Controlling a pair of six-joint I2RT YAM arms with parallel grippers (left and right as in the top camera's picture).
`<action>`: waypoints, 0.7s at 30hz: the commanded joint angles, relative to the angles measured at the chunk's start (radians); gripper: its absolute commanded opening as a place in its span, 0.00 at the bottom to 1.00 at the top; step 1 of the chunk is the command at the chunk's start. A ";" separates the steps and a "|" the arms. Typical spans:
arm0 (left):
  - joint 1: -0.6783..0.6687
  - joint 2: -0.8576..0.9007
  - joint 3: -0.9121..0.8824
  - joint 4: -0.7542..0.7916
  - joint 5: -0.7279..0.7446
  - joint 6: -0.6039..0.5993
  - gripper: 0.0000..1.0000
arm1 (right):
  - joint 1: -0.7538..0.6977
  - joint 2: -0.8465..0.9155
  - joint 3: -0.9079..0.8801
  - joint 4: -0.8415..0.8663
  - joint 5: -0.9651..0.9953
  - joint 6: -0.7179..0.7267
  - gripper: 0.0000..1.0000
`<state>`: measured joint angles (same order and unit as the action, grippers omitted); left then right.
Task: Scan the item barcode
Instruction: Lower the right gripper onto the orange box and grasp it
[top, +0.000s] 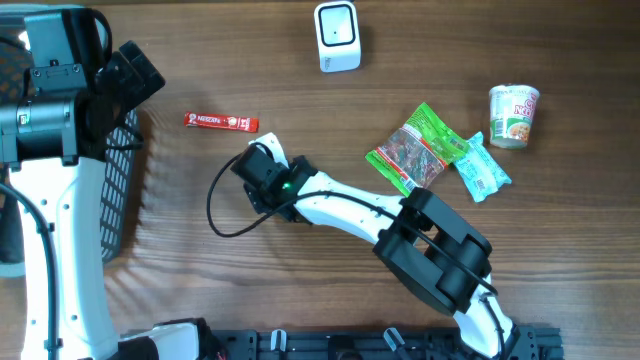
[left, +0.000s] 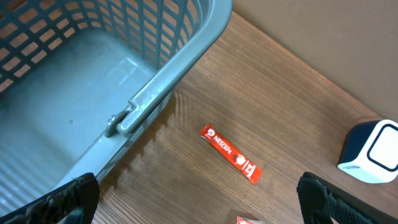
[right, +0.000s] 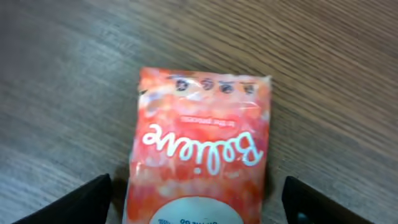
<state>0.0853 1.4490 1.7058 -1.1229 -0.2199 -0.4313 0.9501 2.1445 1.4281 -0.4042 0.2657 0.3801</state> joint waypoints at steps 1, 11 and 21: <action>0.005 -0.003 0.010 0.000 -0.009 0.008 1.00 | 0.004 -0.030 -0.002 -0.023 -0.016 -0.058 0.79; 0.005 -0.003 0.010 0.000 -0.009 0.008 1.00 | -0.045 -0.114 -0.001 -0.006 -0.099 -0.053 0.81; 0.005 -0.003 0.010 0.000 -0.009 0.008 1.00 | -0.033 -0.210 0.013 0.026 -0.239 -0.054 0.43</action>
<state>0.0856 1.4494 1.7058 -1.1229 -0.2199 -0.4313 0.9043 1.9419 1.4303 -0.3801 0.0368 0.3004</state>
